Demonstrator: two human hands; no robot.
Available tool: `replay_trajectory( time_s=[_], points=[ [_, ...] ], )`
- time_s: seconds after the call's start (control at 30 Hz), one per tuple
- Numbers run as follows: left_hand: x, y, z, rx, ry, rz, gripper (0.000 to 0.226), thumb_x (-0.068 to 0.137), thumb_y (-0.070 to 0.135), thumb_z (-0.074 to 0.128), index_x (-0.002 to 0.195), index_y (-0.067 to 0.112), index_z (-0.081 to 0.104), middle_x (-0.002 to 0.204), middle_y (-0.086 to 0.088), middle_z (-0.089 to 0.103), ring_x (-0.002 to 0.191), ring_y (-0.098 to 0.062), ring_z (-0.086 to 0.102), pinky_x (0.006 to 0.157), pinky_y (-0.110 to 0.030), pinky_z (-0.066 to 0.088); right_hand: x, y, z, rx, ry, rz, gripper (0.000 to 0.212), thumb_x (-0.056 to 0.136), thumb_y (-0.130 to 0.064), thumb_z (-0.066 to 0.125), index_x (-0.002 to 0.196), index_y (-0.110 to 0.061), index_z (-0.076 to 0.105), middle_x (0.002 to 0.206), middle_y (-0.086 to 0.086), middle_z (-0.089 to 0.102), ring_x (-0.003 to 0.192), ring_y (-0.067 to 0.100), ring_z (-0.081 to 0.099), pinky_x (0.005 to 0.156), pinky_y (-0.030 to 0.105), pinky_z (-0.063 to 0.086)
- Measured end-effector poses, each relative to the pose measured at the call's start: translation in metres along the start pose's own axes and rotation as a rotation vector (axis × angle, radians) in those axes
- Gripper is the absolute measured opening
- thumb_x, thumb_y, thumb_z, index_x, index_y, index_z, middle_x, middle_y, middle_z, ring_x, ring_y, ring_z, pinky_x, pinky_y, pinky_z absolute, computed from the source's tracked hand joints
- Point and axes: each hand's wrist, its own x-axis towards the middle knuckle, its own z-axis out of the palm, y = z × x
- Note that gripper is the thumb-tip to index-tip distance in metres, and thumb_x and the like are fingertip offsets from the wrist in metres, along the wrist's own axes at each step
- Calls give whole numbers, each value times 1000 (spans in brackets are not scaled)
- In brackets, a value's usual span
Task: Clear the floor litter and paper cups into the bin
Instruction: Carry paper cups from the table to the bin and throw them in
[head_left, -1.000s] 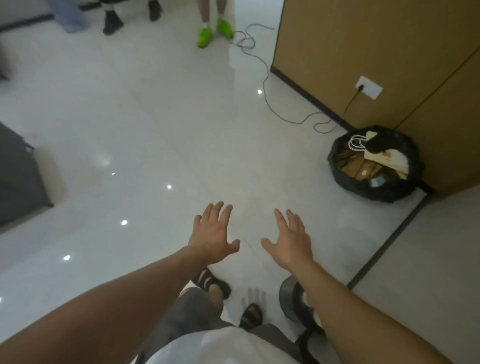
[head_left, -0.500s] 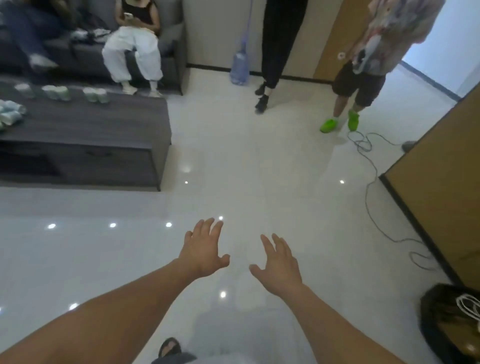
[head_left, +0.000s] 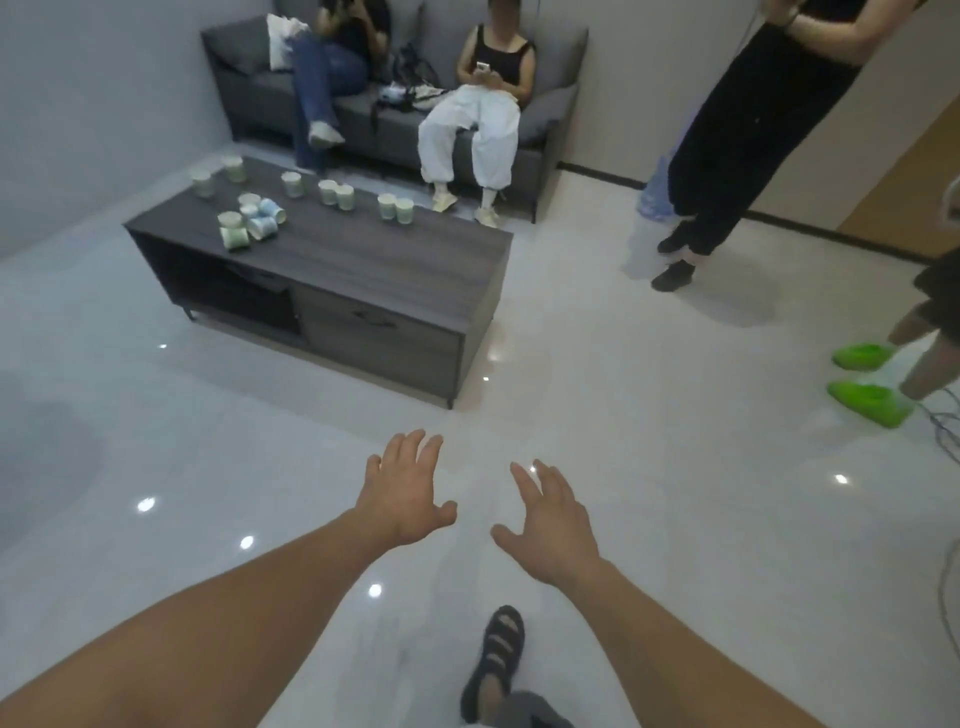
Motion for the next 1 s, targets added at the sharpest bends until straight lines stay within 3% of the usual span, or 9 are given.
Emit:
replay_trajectory(
  time_s=[0.47, 0.67, 1.0],
  points=[
    [130, -73, -65, -42, 40, -321, 91, 80, 60, 55, 151, 25, 8, 159, -1, 8, 146, -25, 5, 115, -46, 19, 227, -66, -75, -110, -97, -290, 84, 89, -57, 53, 155, -30, 9, 163, 0, 6, 150, 23, 5, 117, 45, 24],
    [196, -149, -81, -99, 64, -420, 92, 81, 59, 55, 151, 25, 6, 159, 0, 7, 146, -26, 5, 115, -47, 19, 321, -140, -73, -152, -130, -383, 85, 87, -57, 55, 155, -30, 10, 163, 0, 6, 150, 23, 3, 118, 49, 21],
    [302, -305, -141, -162, 67, -468, 92, 80, 56, 58, 151, 24, 9, 158, -2, 10, 145, -26, 9, 114, -46, 24, 457, -281, -72, -179, -187, -387, 88, 88, -57, 56, 155, -29, 7, 163, -1, 5, 150, 24, 4, 119, 50, 20]
  ],
)
